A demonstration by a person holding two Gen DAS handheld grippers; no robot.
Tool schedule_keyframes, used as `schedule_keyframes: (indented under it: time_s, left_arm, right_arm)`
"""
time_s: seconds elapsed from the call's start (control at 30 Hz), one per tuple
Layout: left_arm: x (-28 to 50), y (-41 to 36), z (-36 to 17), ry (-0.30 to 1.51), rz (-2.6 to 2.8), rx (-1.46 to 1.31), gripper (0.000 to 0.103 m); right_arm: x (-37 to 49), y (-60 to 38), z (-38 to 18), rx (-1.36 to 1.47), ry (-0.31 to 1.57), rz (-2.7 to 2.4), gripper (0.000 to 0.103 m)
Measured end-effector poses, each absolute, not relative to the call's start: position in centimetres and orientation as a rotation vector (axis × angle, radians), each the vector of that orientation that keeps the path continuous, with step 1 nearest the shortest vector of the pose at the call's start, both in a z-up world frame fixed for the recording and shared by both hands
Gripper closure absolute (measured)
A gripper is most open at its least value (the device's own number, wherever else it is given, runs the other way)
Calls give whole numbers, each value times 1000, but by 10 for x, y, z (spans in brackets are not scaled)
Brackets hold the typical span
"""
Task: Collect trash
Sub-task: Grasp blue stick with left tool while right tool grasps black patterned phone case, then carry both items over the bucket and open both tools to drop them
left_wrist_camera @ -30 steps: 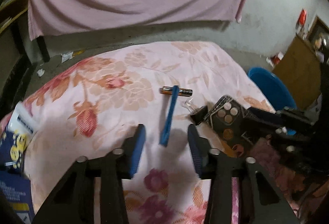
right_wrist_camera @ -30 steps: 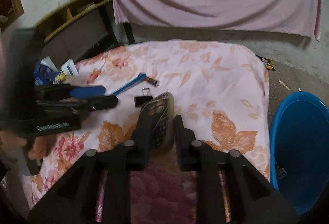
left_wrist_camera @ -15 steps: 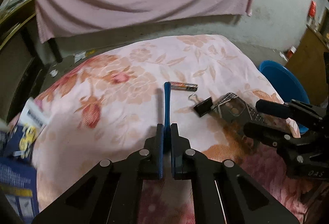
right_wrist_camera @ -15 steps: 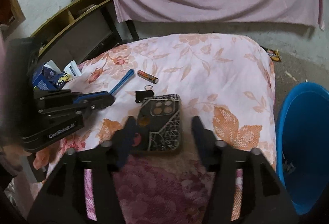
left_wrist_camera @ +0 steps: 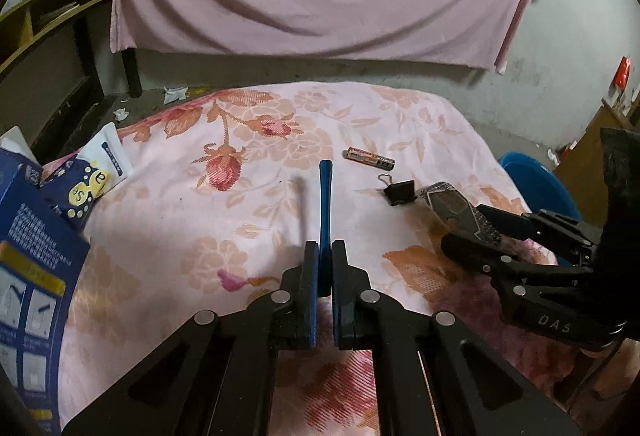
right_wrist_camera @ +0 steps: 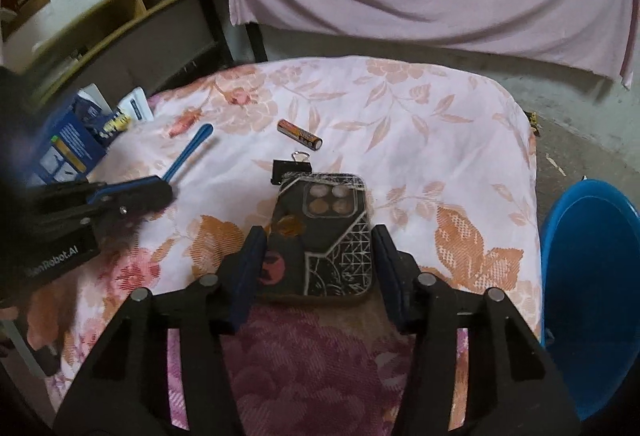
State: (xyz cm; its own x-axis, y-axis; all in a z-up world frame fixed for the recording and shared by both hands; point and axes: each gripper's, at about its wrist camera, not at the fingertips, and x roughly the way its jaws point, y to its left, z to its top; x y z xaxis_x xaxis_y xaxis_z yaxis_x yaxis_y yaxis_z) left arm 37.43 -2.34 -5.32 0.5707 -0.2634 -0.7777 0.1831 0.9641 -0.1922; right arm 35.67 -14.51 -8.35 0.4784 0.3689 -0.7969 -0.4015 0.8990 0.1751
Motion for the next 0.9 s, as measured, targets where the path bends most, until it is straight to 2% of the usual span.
schedule_keyframes:
  time_s: [0.2, 0.5, 0.73, 0.9]
  left_arm:
    - [352, -35, -24, 764, -260, -61, 99]
    - [321, -66, 33, 501, -314, -52, 99]
    - [300, -116, 72, 344, -412, 20, 99]
    - [291, -155, 89, 267, -478, 73, 99]
  right_arm:
    - [334, -169, -59, 50, 810, 494, 25]
    - [295, -220, -10, 149, 468, 423, 25]
    - [249, -263, 33, 116, 199, 264, 25]
    - [234, -293, 42, 148, 109, 168, 25]
